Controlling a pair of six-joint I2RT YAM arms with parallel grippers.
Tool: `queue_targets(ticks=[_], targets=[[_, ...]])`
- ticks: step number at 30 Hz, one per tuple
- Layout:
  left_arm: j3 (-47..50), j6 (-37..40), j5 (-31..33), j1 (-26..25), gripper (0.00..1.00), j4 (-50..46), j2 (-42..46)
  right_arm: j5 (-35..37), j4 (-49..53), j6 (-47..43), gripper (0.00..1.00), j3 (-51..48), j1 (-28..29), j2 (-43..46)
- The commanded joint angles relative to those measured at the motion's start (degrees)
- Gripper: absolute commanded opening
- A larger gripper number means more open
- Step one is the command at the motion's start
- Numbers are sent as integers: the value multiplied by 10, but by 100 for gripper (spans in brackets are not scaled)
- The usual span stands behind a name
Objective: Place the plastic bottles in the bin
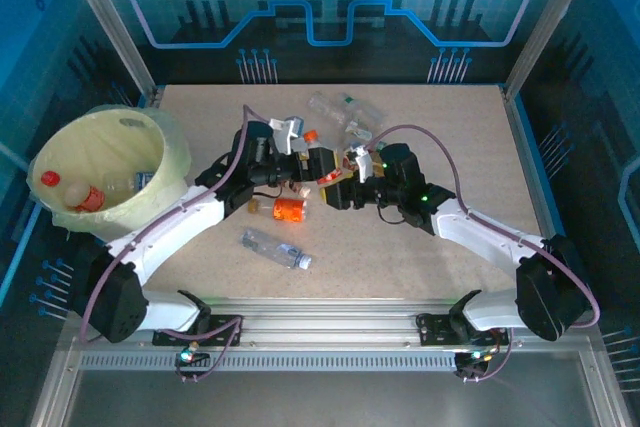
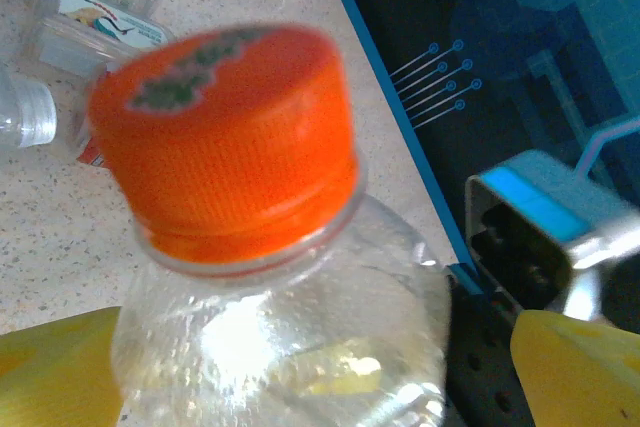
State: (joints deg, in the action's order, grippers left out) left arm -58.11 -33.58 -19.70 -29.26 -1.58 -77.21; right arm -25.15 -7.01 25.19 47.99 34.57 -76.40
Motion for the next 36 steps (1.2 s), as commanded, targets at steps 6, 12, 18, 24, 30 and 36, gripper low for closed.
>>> queue_targets(ticks=[6,12,18,24,30,36], targets=[[12,-30,-31,-6,75,75,-21,-38,-43,13,53,19,15,7],[11,-25,-4,-6,60,64,-11,-18,-34,2,68,15,15,13],[15,-12,60,-6,55,33,5,33,16,-37,79,11,14,38],[7,6,118,-6,55,-5,21,168,42,-40,100,-19,9,87],[-7,28,170,-5,55,-42,39,274,53,-24,100,-54,-15,130],[-34,62,211,-4,55,-93,61,304,75,-42,100,-64,-39,139]])
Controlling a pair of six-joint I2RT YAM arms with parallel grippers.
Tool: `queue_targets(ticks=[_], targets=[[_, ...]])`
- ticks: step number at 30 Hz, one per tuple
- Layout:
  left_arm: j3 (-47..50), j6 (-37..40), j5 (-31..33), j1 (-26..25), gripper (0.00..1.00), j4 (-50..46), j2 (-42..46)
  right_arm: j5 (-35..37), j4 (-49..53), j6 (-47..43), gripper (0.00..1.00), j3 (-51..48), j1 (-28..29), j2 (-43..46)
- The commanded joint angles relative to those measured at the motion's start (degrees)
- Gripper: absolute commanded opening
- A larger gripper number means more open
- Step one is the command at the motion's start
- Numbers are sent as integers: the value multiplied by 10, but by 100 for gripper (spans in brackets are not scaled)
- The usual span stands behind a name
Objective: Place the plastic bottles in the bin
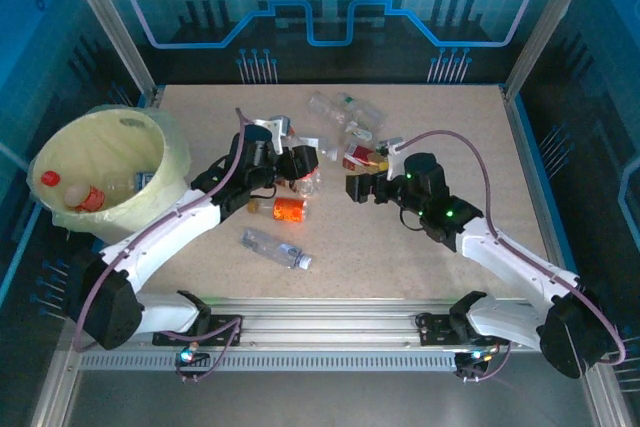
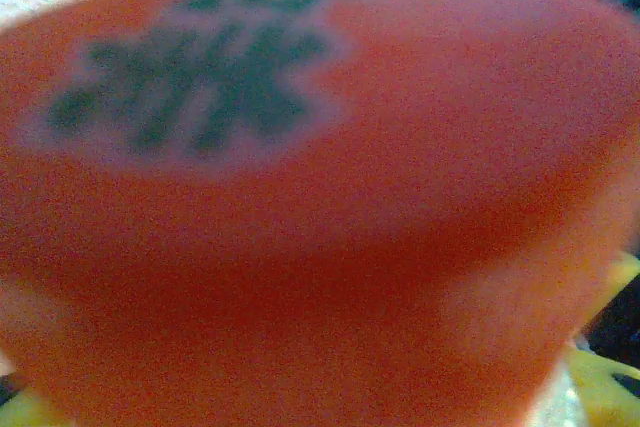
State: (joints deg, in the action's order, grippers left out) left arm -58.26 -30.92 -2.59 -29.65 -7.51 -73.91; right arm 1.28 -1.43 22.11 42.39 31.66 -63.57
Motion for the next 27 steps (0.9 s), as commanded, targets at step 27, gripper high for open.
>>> queue_targets(ticks=[27], targets=[[-266,307,484,24,54,-299,138,108,61,-9,100,3,-50,3]])
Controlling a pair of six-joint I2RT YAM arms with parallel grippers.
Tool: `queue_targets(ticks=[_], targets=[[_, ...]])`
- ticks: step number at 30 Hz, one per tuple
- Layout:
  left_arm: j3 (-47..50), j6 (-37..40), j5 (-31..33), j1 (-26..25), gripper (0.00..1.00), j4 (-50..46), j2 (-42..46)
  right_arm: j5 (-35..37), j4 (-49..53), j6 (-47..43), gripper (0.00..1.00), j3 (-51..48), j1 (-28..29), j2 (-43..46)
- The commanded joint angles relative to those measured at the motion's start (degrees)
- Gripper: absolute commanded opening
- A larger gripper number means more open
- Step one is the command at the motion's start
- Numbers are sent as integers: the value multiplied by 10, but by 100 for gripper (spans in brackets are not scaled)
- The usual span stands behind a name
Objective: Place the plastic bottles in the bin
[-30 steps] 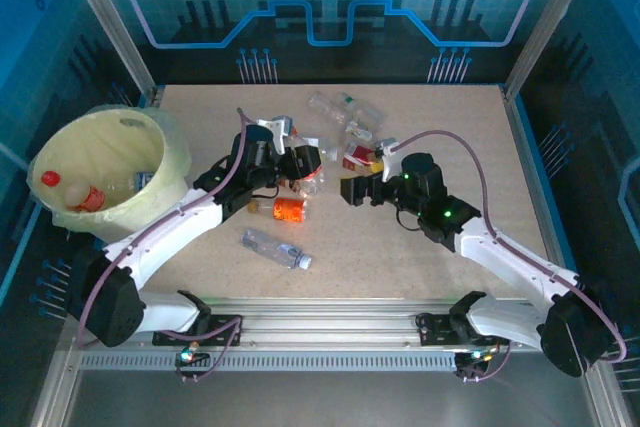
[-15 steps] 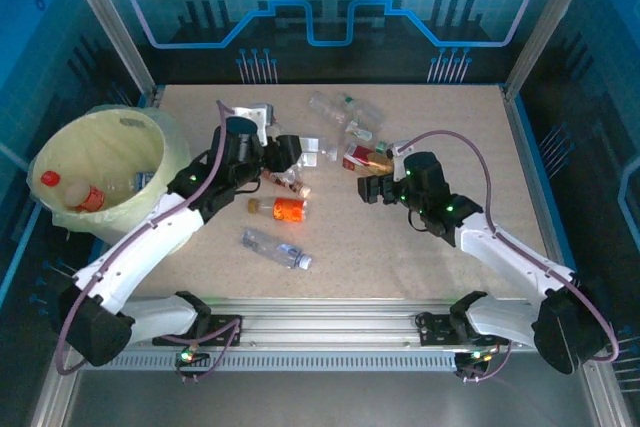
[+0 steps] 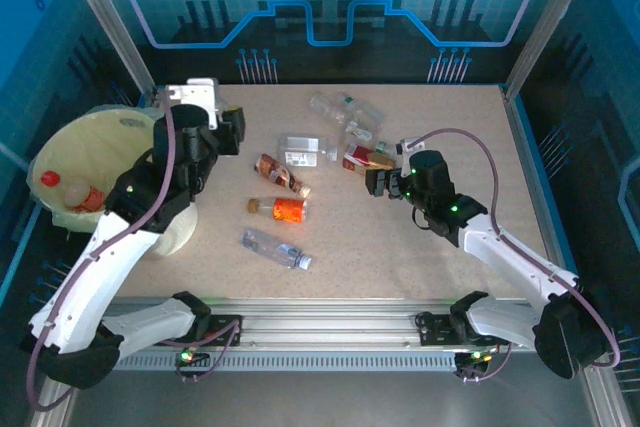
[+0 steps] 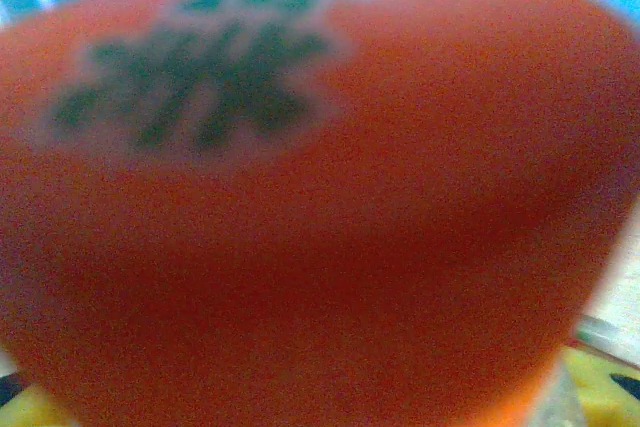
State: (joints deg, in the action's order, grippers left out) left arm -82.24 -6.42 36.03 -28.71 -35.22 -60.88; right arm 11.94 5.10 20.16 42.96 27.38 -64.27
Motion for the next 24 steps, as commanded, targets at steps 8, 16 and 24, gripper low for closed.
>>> queue_targets(ticks=[8,16,24], targets=[[-27,143,135,151,54,36,18,0,8,21,100,-1,-10,11],[-31,-10,-40,374,55,-37,3,-1,5,27,100,4,-12,8],[-18,-151,-260,568,55,-44,-39,-21,27,18,100,12,-12,3]])
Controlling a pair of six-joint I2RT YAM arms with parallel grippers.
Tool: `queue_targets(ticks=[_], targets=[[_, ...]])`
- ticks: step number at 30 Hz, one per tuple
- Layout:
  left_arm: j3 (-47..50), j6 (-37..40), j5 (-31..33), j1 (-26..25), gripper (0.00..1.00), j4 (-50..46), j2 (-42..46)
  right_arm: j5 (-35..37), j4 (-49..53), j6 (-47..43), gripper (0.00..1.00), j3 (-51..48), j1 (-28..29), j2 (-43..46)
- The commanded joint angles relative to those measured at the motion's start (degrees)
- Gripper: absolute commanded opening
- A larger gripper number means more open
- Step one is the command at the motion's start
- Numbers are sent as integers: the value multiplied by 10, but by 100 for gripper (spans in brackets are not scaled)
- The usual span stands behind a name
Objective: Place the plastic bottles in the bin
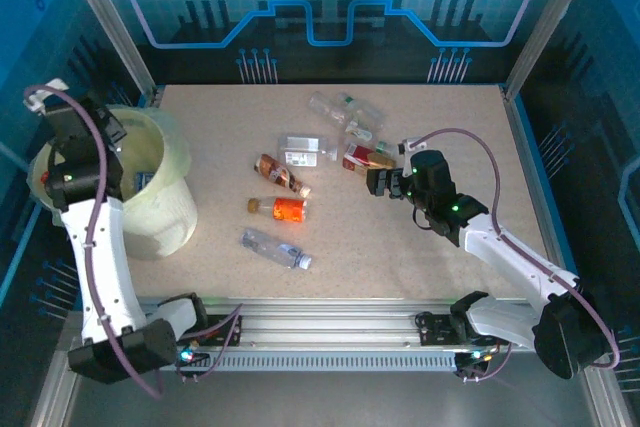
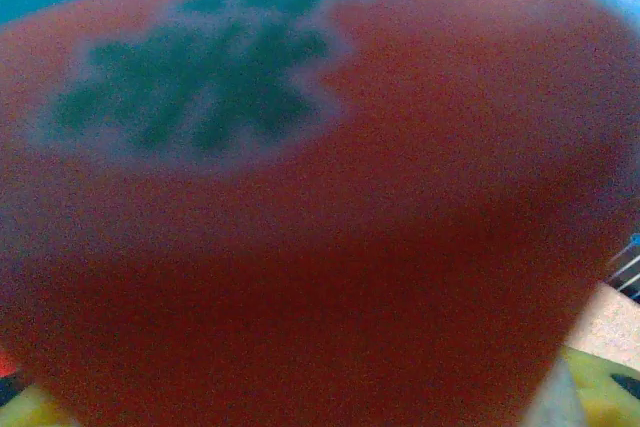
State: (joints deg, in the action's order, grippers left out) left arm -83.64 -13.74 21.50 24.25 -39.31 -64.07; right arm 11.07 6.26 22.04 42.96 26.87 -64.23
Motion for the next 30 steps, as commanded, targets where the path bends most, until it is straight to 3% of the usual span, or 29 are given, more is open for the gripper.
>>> queue_targets(ticks=[1,4,10,18,25,30], targets=[[2,-95,-135,58,55,4,-11,-14,16,-1,100,11,-7,4],[17,-150,-193,94,55,22,-26,-18,18,-3,100,9,-7,7],[40,-243,-204,98,65,42,-37,-24,27,-4,100,12,-7,11],[66,-297,-202,98,99,76,-19,-21,41,-9,100,6,-7,24],[99,-278,-241,98,99,129,31,-18,23,-11,100,-9,-9,30],[96,-235,-276,95,99,115,57,-23,30,-34,100,6,-14,12]])
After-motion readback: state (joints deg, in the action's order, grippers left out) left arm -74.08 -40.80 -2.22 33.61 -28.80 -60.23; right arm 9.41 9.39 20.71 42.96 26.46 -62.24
